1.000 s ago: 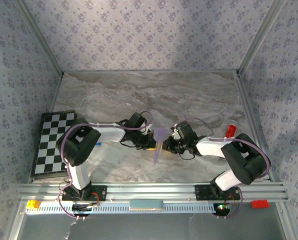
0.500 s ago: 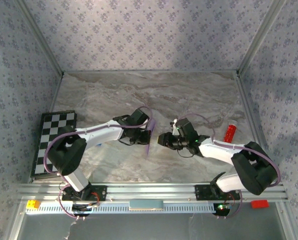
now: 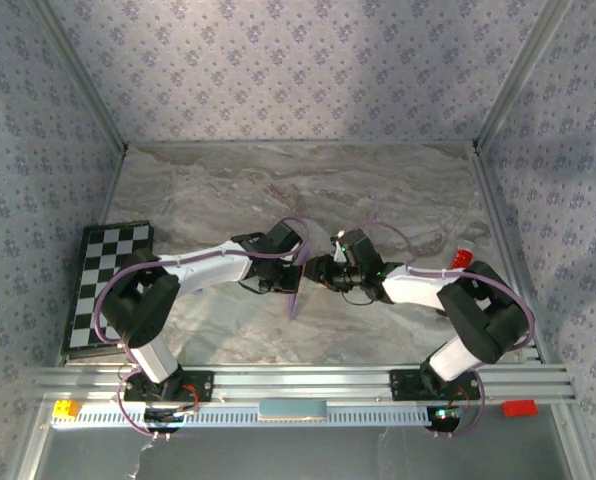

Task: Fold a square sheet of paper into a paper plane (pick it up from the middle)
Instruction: Turn over the paper at the center of the table.

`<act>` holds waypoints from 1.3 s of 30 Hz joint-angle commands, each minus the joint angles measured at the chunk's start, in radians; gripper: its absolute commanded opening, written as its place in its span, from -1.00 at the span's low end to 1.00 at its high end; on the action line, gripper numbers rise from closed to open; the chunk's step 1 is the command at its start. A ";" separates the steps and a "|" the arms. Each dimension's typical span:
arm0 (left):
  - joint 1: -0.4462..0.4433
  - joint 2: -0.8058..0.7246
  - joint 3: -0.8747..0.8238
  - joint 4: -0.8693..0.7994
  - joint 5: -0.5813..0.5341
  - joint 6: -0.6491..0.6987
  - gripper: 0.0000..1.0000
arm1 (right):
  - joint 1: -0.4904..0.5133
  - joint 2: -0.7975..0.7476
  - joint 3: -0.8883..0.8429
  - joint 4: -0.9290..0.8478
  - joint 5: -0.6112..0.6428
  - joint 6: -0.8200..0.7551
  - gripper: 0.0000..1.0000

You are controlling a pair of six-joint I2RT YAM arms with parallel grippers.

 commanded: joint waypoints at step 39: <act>-0.013 0.090 0.055 -0.027 0.050 0.019 -0.73 | -0.010 0.108 0.026 0.000 0.007 0.019 -0.68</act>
